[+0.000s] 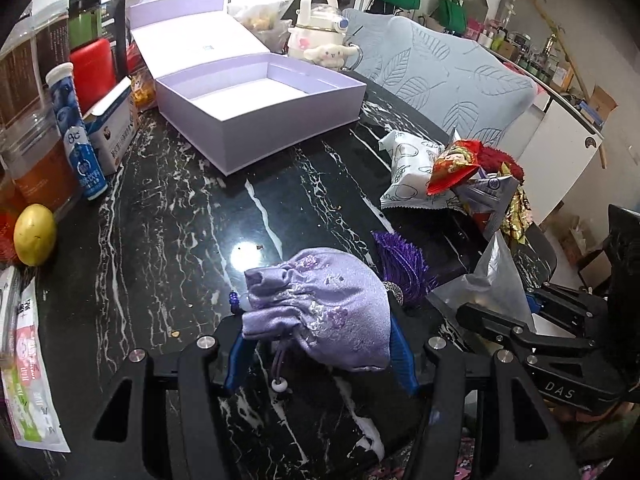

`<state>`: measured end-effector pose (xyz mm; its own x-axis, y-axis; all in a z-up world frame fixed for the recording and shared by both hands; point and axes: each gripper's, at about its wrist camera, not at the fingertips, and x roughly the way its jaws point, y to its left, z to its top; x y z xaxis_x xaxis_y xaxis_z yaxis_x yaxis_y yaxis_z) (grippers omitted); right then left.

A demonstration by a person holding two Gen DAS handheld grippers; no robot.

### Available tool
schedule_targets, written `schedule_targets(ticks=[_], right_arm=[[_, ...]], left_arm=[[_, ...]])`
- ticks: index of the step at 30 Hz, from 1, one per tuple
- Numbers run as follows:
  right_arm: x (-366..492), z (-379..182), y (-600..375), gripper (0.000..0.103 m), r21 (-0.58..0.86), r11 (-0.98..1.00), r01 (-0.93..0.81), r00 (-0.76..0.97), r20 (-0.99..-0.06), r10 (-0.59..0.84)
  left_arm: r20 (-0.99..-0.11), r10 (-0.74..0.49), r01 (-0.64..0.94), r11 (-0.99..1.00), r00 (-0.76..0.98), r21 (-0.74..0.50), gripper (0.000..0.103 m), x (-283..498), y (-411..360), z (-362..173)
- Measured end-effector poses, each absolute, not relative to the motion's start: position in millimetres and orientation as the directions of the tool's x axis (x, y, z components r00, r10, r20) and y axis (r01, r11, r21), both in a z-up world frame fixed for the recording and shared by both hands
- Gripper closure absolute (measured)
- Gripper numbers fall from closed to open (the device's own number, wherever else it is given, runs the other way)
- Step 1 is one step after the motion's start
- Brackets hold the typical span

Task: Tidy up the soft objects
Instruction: 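Carry the lavender pouch and clear zip bag with both tools over the lavender gift box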

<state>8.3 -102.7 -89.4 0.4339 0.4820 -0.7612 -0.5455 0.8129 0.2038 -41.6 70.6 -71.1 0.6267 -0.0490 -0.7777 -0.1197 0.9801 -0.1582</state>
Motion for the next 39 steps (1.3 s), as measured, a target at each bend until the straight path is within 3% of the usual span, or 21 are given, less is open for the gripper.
schedule_targets(ticks=[22, 39], right_arm=[[12.4, -24.4, -70.7, 0.065, 0.130, 0.695, -0.707, 0.478, -0.636, 0.605], [50.0, 25.7, -47.4, 0.065, 0.070, 0.656, -0.752, 0.511, -0.567, 0.646]], left_arm=[[-0.670, -0.003, -0.138, 0.978, 0.742, -0.157, 0.046, -58.2, 86.0, -9.6], [-0.583, 0.036, -0.133, 0.983, 0.812, -0.125, 0.046, -28.5, 103.0, 39.1]])
